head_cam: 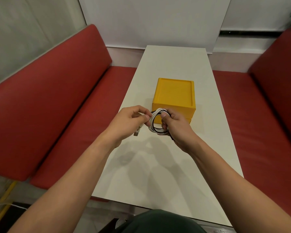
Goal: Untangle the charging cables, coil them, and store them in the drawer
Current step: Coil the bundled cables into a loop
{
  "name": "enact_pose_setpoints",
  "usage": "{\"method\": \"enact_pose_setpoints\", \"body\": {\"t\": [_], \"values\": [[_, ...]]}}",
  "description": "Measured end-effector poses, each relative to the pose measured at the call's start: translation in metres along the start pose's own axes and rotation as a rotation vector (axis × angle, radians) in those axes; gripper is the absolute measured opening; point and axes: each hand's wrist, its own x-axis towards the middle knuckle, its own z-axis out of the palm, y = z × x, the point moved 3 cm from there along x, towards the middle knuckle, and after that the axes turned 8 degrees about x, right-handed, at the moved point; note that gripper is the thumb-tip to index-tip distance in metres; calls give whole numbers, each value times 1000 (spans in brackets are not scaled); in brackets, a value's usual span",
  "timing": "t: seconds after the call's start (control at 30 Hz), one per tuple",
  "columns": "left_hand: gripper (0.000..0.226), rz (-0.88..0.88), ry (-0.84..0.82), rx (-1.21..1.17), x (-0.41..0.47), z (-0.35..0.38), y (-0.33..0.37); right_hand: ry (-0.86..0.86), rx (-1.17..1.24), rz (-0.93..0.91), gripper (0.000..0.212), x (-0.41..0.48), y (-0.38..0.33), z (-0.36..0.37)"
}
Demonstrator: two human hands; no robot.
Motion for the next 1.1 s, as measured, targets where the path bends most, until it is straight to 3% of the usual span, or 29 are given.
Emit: {"method": "enact_pose_setpoints", "body": {"t": [0.2, 0.37, 0.57, 0.77, 0.9, 1.1], "values": [[51, -31, -191, -123, 4, -12, 0, 3, -29, 20, 27, 2, 1, 0], [39, -33, -268, -210, 6, -15, -2, -9, -38, 4, 28, 3, -3, 0], [28, 1, -391, -149, 7, -18, -5, -44, -17, -3, 27, 5, 0, -1], [42, 87, -392, 124, 8, -20, 4, -55, -11, 3, 26, 7, 1, -2], [33, 178, -381, 284, 12, -19, 4, -57, 13, 5, 29, 7, -2, -4], [23, 266, -216, 352, 13, -11, 9, -70, 44, 6, 29, 7, -4, -5]]}}
